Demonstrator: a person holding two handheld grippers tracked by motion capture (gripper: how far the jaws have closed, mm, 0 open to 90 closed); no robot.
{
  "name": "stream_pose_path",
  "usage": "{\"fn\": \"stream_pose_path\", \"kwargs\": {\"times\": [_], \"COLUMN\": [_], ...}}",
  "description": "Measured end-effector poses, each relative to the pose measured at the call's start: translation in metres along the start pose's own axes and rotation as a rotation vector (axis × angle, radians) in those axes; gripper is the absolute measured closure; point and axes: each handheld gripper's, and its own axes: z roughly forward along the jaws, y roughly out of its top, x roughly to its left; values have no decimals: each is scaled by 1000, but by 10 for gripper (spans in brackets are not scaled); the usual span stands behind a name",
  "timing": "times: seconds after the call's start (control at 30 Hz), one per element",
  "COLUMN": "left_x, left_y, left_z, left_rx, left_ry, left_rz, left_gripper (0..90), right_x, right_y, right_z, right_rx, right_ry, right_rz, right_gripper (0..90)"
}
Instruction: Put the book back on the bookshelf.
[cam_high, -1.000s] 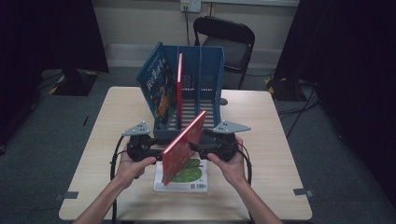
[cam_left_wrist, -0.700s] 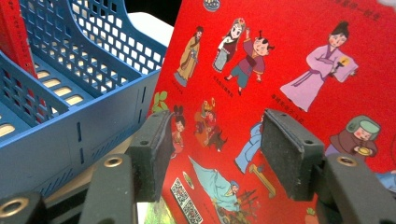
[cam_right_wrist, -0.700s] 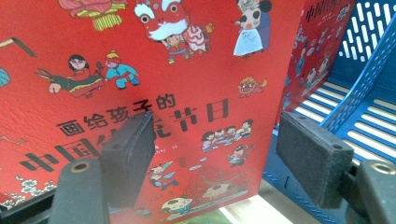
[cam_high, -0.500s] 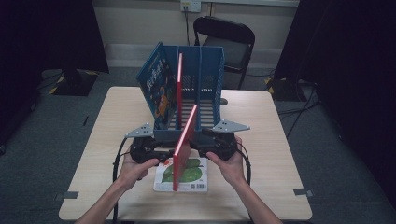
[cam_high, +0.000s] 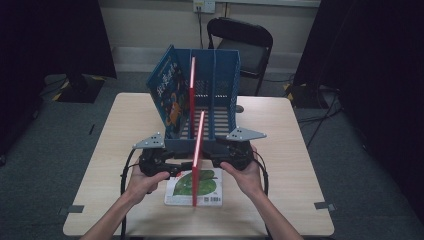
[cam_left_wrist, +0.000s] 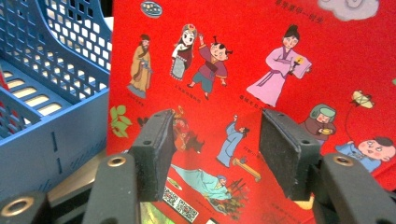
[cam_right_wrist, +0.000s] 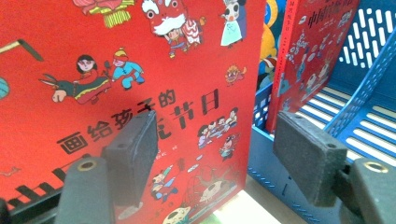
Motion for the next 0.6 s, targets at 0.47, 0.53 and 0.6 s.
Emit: {"fn": "stream_pose_path", "kwargs": {"times": [0.47,0.53,0.6], "left_x": [-2,-2,-1], "left_y": [-1,-1,-2], "left_z": [6,8,9], "left_rx": [2,13,18], "left_ry": [37,36,40], "left_rz": [-4,2,-2], "left_gripper": [302,293,265], "right_x": [0,-1,-1], "right_y": [3,3,3], "right_z": [6,6,5], "right_rx": [3,3,2], "right_ry": [23,25,25], "right_rz": [13,12,10], "right_gripper": [316,320,325]}}
